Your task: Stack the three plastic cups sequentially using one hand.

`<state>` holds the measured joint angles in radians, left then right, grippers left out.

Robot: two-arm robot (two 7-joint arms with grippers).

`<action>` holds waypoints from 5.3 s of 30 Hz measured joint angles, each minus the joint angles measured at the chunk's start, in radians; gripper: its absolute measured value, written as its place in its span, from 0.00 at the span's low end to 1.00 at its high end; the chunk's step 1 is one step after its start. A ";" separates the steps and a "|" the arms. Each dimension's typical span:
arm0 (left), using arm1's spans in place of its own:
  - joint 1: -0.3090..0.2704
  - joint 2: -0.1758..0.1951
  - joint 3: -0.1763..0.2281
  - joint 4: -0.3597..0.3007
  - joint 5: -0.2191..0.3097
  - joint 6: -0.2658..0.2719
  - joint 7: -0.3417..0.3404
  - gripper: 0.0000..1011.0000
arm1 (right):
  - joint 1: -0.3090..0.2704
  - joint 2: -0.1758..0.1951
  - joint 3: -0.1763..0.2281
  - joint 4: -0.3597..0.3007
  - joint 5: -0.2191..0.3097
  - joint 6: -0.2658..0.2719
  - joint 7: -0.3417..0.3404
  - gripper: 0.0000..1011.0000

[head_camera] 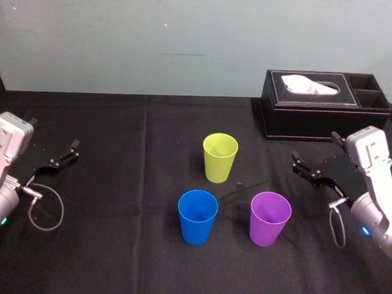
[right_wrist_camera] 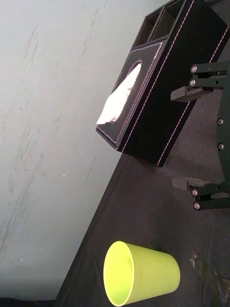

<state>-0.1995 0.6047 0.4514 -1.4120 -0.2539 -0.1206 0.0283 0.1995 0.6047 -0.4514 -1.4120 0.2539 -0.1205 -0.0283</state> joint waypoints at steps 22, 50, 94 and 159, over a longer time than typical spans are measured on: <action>0.000 0.000 0.000 0.000 0.000 0.000 0.000 1.00 | 0.000 0.000 0.000 0.000 0.000 0.000 0.000 0.99; 0.000 0.000 0.000 0.000 0.000 0.000 0.000 1.00 | 0.000 0.000 0.000 0.000 0.000 0.000 0.000 0.99; 0.000 0.000 0.000 0.000 0.000 0.000 0.000 1.00 | -0.360 0.182 0.241 -0.339 0.141 -0.047 0.166 0.99; 0.000 0.000 0.000 0.000 0.000 0.000 0.000 1.00 | -0.416 0.034 0.226 -0.301 0.096 0.029 0.396 0.99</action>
<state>-0.1995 0.6047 0.4514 -1.4120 -0.2538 -0.1206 0.0283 -0.2167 0.6387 -0.2255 -1.7131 0.3501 -0.0917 0.3674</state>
